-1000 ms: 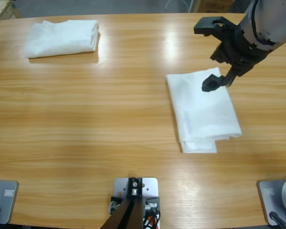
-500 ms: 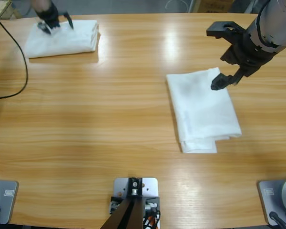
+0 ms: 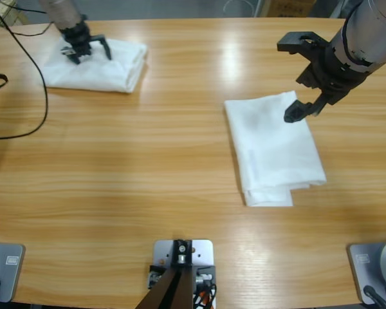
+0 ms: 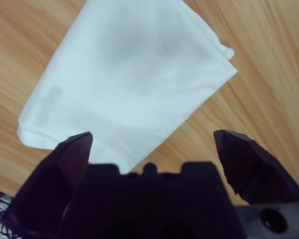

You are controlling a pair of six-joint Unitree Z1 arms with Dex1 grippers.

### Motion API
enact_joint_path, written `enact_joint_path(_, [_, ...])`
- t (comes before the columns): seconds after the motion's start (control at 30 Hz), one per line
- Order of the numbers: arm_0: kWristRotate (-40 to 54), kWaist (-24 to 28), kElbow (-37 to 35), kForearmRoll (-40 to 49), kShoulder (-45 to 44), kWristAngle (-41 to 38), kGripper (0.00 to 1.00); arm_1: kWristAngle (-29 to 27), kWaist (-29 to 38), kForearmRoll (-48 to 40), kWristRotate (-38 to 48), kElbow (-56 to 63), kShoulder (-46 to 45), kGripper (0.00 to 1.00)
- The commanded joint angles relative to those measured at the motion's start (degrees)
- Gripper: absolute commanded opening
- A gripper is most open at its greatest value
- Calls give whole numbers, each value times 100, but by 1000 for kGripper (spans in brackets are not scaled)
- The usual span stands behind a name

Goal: Fold clothes

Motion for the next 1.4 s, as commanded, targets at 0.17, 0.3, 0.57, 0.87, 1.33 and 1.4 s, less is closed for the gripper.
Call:
enact_joint_path(0.17, [662, -1547, 3938, -1636, -1596, 172, 987, -280, -75, -7, 74, 436, -295, 1000])
enact_joint_path(0.3, [1128, -1953, 6578, -3378, -2703, -52, 974, -283, -55, 7, 73, 469, -369, 1000])
enact_joint_path(0.57, [3383, -2779, 9062, -4399, -3904, 66, 944, -294, -8, -37, 76, 436, -380, 1000])
enact_joint_path(0.87, [5765, -3053, 9128, -4958, -4157, -113, 959, -285, -8, -28, 85, 539, -462, 1000])
enact_joint_path(1.33, [5969, -3002, 8736, -4928, -4231, -393, 948, -171, -8, -28, 182, 386, -432, 1000])
enact_joint_path(1.4, [5739, -3004, 8610, -4933, -4058, -537, 945, -164, -8, -35, 182, 432, -469, 1000])
